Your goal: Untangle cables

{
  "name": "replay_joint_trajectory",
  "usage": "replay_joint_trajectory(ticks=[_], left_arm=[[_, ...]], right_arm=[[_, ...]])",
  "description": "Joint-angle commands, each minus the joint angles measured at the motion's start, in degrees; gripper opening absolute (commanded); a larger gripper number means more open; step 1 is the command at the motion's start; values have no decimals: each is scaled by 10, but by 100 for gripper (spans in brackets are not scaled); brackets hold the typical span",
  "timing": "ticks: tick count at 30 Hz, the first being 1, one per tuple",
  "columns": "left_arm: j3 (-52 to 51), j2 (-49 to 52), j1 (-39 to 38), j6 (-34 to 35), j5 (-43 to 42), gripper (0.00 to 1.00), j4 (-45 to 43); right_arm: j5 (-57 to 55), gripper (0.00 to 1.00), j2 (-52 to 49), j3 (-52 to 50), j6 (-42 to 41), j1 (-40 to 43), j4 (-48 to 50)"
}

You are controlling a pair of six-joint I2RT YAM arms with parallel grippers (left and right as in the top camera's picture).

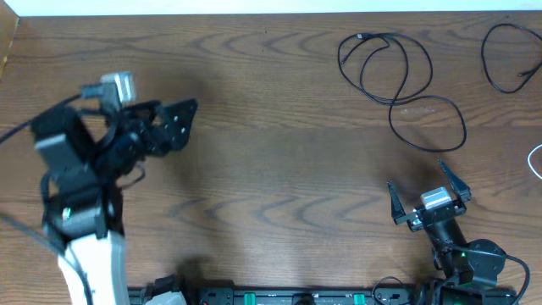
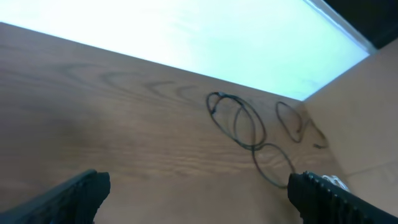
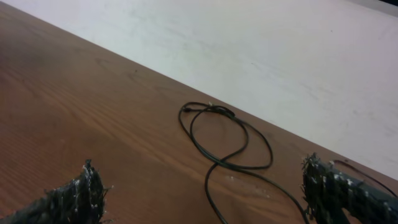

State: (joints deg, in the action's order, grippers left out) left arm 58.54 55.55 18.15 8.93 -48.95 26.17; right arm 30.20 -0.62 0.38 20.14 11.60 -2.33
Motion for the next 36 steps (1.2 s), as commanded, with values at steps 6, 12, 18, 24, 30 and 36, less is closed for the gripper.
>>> replay_joint_trajectory(ticks=[6, 12, 18, 24, 30, 36], left_arm=[[5, -156, 85, -77, 8, 98, 90], [5, -246, 104, -76, 8, 98, 142], [5, -276, 104, -76, 7, 98, 196], [5, -276, 104, -76, 8, 98, 212], [5, -276, 104, -80, 63, 98, 214], [3, -279, 79, -66, 58, 98, 216]], right_arm=[[2, 99, 3, -1, 5, -3, -3], [2, 99, 3, -1, 5, -3, -3], [2, 99, 3, -1, 5, -3, -3], [2, 99, 3, -1, 5, -3, -3], [2, 99, 3, -1, 5, -3, -3], [2, 99, 3, -1, 5, -3, -3]])
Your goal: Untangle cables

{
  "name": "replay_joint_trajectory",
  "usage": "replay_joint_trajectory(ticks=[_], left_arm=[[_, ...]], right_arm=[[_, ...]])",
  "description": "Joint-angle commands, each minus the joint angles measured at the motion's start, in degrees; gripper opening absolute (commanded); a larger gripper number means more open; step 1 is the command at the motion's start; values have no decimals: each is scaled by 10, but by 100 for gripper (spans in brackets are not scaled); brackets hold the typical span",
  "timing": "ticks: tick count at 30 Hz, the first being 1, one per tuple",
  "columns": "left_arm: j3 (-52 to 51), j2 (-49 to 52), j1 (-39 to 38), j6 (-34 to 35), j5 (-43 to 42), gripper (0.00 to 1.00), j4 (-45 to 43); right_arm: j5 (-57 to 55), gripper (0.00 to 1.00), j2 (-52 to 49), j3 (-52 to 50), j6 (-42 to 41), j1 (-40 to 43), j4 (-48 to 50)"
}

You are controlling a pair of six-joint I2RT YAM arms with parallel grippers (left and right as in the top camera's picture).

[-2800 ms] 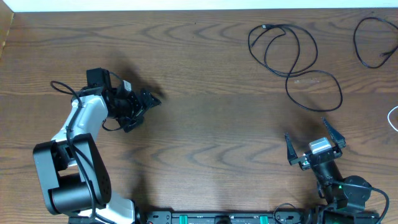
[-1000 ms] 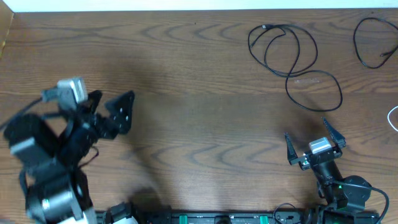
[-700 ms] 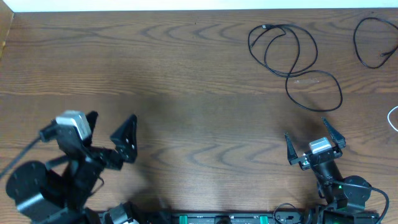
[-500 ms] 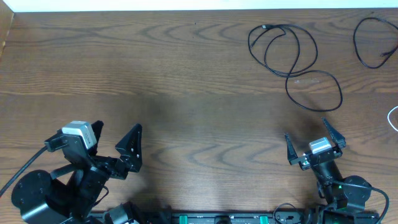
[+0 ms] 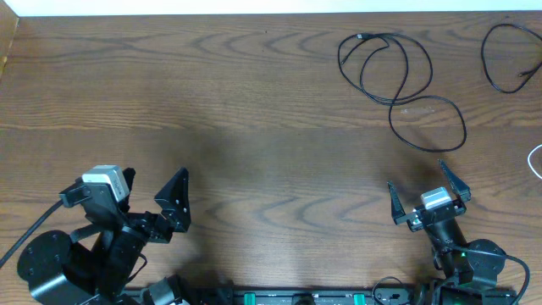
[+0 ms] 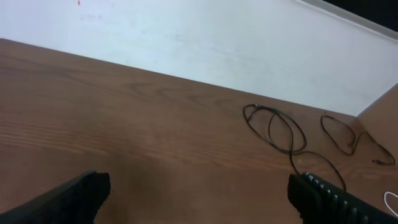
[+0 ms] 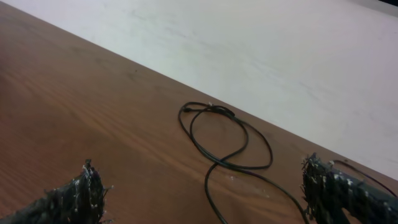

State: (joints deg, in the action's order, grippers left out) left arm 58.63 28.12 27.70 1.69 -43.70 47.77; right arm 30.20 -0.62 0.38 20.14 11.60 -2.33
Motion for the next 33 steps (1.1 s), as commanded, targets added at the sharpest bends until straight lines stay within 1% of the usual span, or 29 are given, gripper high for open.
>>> replay_joint_trajectory(ticks=[1, 5, 8, 12, 16, 19, 21, 23, 26, 27, 29, 31, 33], left_arm=[[-1, -5, -28, 7, 10, 98, -3], [-26, -17, -67, 5, 44, 98, -13], [-62, -48, -80, 5, 43, 98, -46], [-113, -109, -100, 7, 39, 98, -91], [-174, -206, -142, 7, 49, 98, -127], [-200, -244, -150, 11, 59, 98, -144], [-226, -273, -156, 21, 58, 98, -174], [-245, -279, -165, 31, 59, 98, -205], [-295, -276, -192, 48, 82, 98, -282], [-322, -276, -206, 50, 113, 98, -325], [-356, -276, -219, 50, 138, 98, -374], [-391, -272, -227, 60, 140, 98, -434], [-430, -263, -228, 86, 147, 98, -496]], right_arm=[[2, 99, 3, -1, 5, -3, -3], [2, 99, 3, -1, 5, -3, -3], [2, 99, 3, -1, 5, -3, -3], [2, 99, 3, -1, 5, -3, -3], [2, 99, 3, -1, 5, -3, -3], [2, 99, 3, -1, 5, -3, -3], [2, 99, 3, -1, 5, -3, -3], [2, 99, 3, -1, 5, -3, -3], [2, 99, 3, -1, 5, -3, -3], [2, 99, 3, -1, 5, -3, -3], [2, 99, 3, -1, 5, -3, -3], [2, 99, 3, -1, 5, -3, -3], [2, 99, 3, -1, 5, -3, -3]])
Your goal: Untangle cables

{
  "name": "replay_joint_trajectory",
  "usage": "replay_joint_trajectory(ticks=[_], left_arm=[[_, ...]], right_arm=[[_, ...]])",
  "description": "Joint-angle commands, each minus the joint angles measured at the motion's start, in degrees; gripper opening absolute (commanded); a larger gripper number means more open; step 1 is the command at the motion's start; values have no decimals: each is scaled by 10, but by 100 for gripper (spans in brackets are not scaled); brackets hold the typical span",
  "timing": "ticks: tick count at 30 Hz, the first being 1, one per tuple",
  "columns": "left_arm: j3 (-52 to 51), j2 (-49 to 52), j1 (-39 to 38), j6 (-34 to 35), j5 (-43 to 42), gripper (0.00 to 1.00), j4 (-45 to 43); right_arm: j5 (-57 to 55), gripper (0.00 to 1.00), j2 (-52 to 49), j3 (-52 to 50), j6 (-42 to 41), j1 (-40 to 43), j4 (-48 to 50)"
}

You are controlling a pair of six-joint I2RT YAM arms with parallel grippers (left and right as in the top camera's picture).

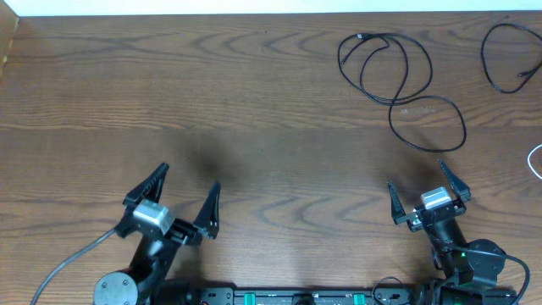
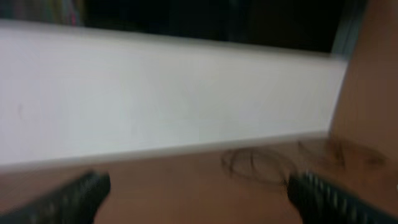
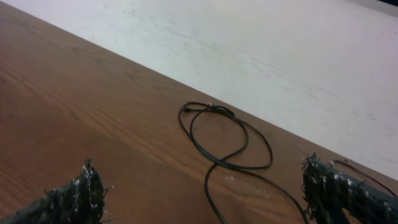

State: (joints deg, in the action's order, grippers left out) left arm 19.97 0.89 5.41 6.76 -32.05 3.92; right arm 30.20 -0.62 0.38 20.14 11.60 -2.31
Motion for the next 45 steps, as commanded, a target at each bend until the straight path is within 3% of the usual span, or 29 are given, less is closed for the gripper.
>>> replay_joint_trajectory(ticks=[1, 11, 22, 28, 33, 37, 45], left_arm=[[-54, 13, -5, 40, 36, 98, -70], [-151, 60, -10, 45, 88, 98, -133], [-197, -8, -15, 45, 172, 98, -131], [-197, -8, -51, 30, 316, 98, -99], [-197, -8, -52, 30, 323, 98, 1], [-197, -8, -52, -21, 319, 98, 4], [-197, -8, -52, 10, 314, 98, 4]], right_arm=[[2, 99, 3, -1, 5, -3, -3], [2, 99, 3, -1, 5, -3, -3], [2, 99, 3, -1, 5, -3, -3], [2, 99, 3, -1, 5, -3, -3], [2, 99, 3, -1, 5, -3, -3], [2, 99, 3, -1, 5, -3, -3], [2, 99, 3, -1, 5, -3, -3]])
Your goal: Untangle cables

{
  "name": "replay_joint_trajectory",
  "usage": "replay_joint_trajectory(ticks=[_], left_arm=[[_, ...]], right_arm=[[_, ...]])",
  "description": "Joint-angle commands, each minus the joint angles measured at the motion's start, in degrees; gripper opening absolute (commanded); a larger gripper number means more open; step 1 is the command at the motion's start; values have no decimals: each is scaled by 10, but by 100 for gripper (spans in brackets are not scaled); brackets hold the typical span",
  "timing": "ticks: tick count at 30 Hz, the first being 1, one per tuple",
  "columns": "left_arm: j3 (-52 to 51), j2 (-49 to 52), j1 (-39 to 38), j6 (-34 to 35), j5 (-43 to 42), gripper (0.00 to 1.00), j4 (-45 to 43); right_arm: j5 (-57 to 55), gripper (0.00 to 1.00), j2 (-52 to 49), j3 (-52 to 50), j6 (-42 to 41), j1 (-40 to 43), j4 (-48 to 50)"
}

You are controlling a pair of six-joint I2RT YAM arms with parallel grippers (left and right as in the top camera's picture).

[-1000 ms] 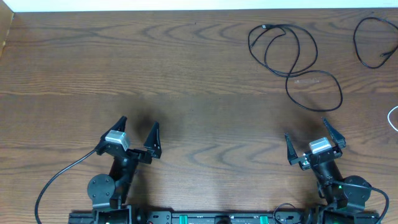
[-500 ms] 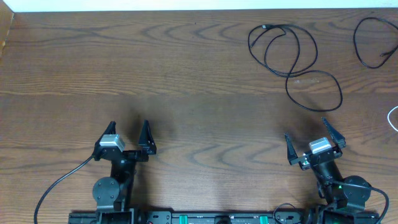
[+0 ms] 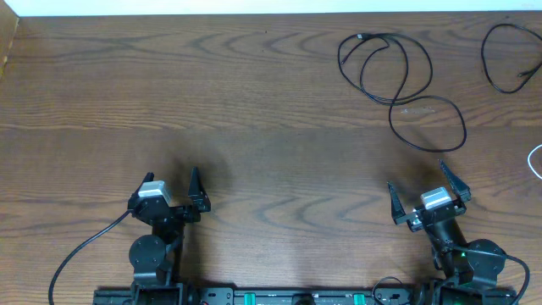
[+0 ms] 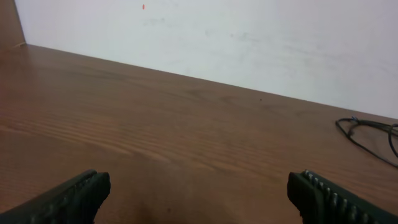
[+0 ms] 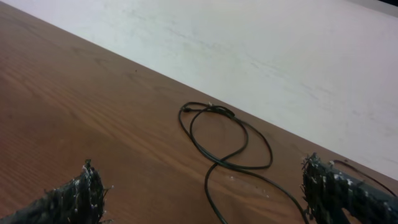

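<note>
A black cable [image 3: 385,68] lies in loose overlapping loops at the far right of the wooden table; it also shows in the right wrist view [image 5: 224,134] and at the edge of the left wrist view [image 4: 373,134]. A second black cable [image 3: 508,55] lies apart in the far right corner. My left gripper [image 3: 167,188] sits low at the front left, open and empty [image 4: 199,199]. My right gripper [image 3: 422,188] sits at the front right, open and empty [image 5: 208,199], with the looped cable's tail ahead of it.
A bit of white cable [image 3: 535,161] shows at the right edge. A white wall borders the table's far side [image 4: 249,43]. The wooden tabletop [image 3: 254,110] spans the view, and the arm bases stand along the front edge.
My left gripper has shifted a little and now sits lower and narrower in the overhead view; its wrist view shows the tabletop instead of a blurred wall. The right arm and cables are unchanged.
My left arm was first raised over the far left of the table, gripper open. Then it was down near the front left corner, then by the front edge, and now rests there. The right gripper stayed open at the front right, and the cables lay unchanged.
</note>
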State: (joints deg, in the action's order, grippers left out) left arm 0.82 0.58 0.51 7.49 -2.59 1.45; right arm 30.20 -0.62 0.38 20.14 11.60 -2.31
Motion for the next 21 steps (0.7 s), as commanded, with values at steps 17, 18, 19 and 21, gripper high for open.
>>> replay_joint_trajectory(ticks=[17, 18, 19, 21], left_arm=[[-6, -5, -3, 1, 27, 98, 28], [-6, -5, -3, 1, 27, 98, 28], [-6, -5, -3, 1, 27, 98, 28], [-6, -3, -3, 1, 27, 98, 28]], right_arm=[[2, 99, 3, -1, 5, -3, -3], [2, 99, 3, -1, 5, -3, -3], [2, 99, 3, -1, 5, -3, -3], [2, 99, 3, -1, 5, -3, -3]])
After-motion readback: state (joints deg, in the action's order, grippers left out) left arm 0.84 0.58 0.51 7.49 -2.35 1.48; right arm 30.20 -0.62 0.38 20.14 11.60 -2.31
